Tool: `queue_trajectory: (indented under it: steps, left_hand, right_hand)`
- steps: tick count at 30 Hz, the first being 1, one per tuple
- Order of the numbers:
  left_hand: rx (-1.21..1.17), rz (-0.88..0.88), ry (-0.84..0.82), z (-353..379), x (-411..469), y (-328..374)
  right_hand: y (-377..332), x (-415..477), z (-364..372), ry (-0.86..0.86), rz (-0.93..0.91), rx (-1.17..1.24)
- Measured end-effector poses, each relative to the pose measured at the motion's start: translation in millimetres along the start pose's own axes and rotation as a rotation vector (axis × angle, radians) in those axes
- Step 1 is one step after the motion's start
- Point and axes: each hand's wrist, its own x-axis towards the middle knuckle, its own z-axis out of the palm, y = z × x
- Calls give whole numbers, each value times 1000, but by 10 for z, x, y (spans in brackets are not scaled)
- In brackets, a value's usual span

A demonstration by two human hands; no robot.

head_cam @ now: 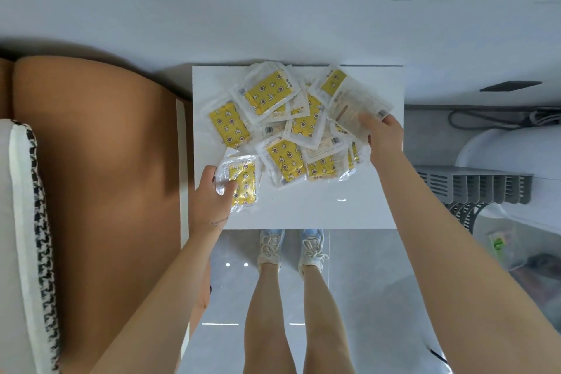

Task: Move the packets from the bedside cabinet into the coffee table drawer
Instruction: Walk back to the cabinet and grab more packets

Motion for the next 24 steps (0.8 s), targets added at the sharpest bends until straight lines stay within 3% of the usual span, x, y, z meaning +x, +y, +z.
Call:
queue_trajectory:
  steps: [4, 10, 20, 24]
  left_hand:
    - [-181, -5, 10, 14, -14, 26]
    - [-349, -39, 50, 26, -36, 143]
    - [-430, -138, -38, -41, -109, 162]
    - [-495, -234, 19, -59, -135, 232]
  right_hand:
    - [-108, 88, 148, 100, -34, -142]
    - [-188, 177, 177, 110, -62, -268]
    - [-60, 85, 156, 72, -175, -158]
    - [74, -32, -34, 11, -41, -18]
